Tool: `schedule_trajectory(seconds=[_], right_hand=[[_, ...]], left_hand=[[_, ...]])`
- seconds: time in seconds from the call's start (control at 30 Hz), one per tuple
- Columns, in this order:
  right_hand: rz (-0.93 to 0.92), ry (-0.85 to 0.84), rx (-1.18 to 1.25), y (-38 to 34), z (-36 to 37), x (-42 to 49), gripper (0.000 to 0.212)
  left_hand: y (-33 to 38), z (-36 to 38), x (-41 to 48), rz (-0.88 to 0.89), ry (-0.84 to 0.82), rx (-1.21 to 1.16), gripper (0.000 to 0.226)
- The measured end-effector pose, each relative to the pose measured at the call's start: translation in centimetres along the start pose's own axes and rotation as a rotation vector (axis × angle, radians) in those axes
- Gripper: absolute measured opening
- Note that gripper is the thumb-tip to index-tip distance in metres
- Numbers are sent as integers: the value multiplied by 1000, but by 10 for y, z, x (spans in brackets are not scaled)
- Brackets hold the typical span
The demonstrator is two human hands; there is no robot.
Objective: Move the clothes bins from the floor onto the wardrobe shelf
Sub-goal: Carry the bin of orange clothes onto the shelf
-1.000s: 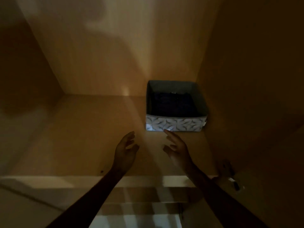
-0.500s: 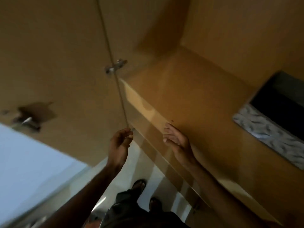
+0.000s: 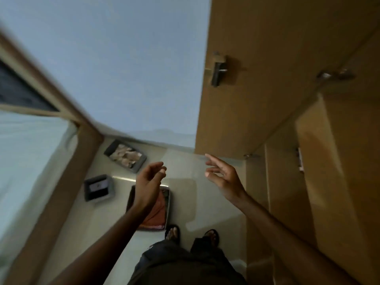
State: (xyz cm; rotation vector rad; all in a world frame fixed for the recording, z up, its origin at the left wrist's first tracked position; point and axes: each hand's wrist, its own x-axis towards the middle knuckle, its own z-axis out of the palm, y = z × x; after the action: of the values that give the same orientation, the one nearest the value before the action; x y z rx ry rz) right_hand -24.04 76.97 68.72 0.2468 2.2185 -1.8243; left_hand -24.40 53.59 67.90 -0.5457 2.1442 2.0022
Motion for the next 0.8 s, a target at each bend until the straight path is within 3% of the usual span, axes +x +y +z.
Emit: schedule_trajectory(seconds=[0.2, 0.43, 0.63, 0.8], right_hand=[[-15, -248, -122, -12, 119, 32, 54], [11, -472, -319, 2, 218, 71, 53], [133, -653, -452, 69, 287, 138, 54], [244, -796, -597, 184, 331, 196, 53]], left_hand=[[-37, -113, -13, -89, 219, -31, 20], [-94, -184, -14, -222, 443, 8, 18], [-168, -208, 28, -437, 554, 64, 20], [-257, -213, 100, -612, 456, 206, 30]])
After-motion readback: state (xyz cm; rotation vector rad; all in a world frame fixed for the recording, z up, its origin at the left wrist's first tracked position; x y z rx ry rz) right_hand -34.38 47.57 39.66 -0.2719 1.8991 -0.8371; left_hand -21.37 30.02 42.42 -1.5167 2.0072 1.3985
